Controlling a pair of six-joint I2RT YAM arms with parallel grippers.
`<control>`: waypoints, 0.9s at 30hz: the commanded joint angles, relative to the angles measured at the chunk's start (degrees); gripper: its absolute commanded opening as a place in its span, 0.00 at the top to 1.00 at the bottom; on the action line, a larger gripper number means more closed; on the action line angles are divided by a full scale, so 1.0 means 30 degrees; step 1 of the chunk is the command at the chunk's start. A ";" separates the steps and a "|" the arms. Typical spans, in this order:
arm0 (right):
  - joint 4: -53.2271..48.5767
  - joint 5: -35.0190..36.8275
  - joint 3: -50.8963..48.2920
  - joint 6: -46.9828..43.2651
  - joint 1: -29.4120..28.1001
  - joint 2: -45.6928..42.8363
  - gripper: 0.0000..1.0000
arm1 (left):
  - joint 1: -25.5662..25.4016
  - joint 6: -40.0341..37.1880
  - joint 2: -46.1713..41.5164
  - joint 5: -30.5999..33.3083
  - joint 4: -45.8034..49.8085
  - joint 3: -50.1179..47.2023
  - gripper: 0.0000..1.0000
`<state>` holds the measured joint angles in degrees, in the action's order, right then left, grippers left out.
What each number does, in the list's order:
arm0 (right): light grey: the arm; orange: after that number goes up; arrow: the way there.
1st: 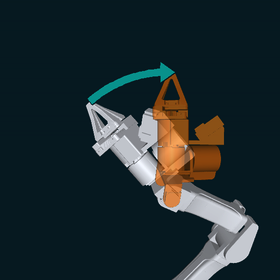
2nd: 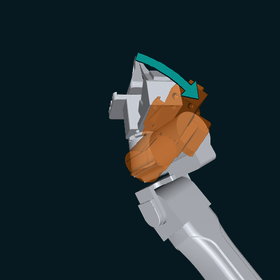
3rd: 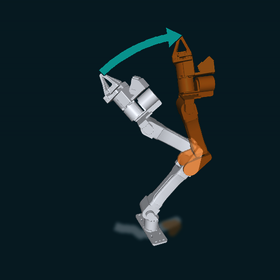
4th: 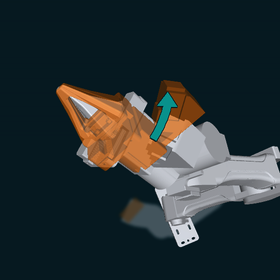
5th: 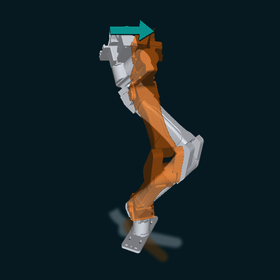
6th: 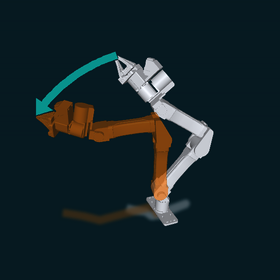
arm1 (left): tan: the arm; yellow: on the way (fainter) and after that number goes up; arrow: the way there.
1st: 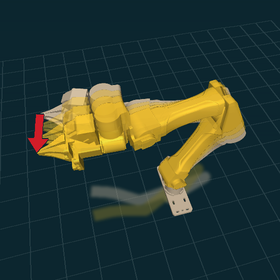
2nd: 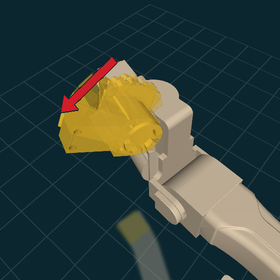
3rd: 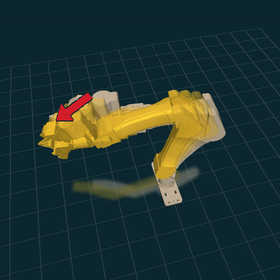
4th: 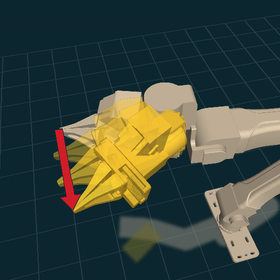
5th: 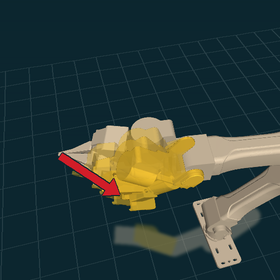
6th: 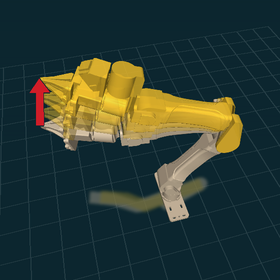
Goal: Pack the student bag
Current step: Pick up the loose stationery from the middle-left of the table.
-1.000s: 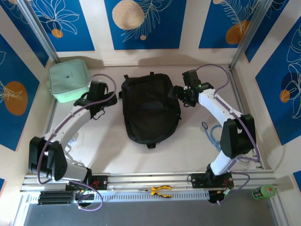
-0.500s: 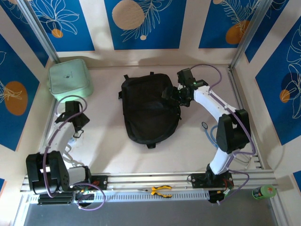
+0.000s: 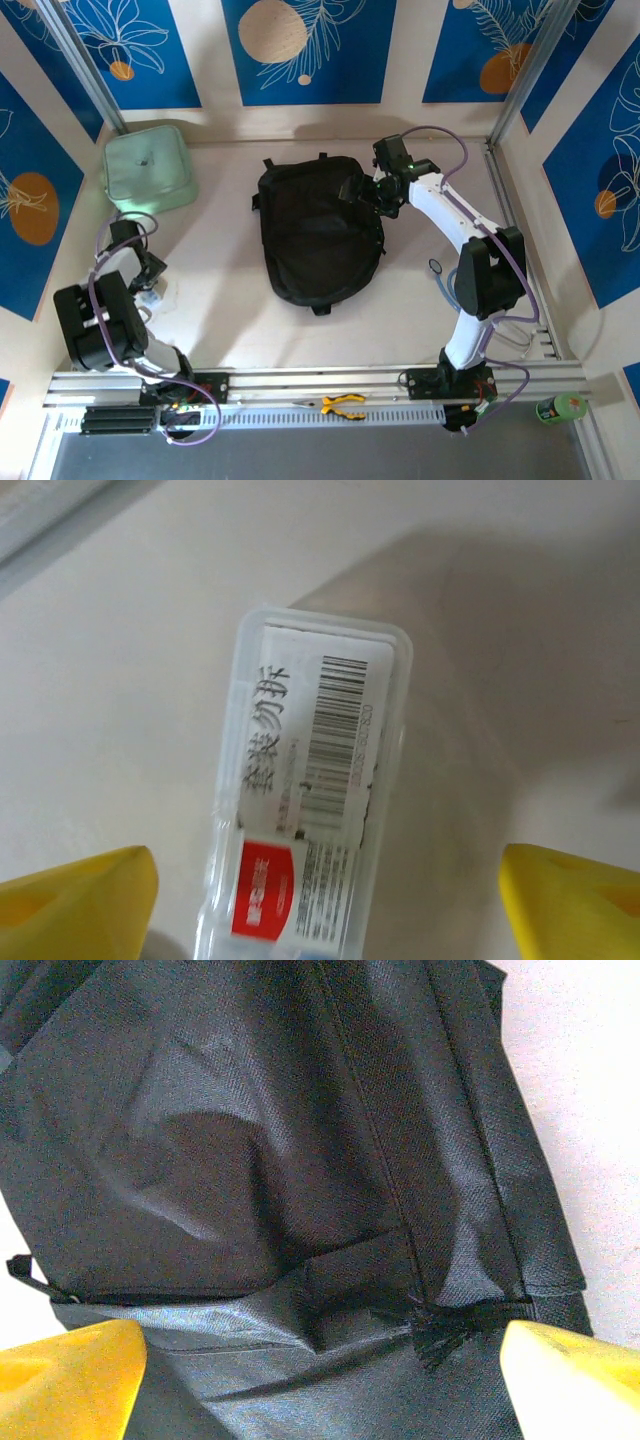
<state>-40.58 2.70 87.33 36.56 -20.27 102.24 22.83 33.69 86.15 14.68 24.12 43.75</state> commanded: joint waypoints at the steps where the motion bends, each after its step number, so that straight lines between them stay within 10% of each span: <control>1: -0.0708 -0.0547 0.0747 0.0237 -0.0216 0.0283 0.09 | 0.0488 -0.1188 0.0996 -0.2240 -0.0627 0.0743 0.17; 27: -0.0927 -0.0607 0.0680 0.0265 -0.0056 0.0582 0.12 | 0.1011 -0.1858 0.2534 -0.2363 -0.0133 0.1609 0.55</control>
<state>-42.11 2.48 88.40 36.95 -20.84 103.53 24.91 28.49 92.58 9.32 24.01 48.69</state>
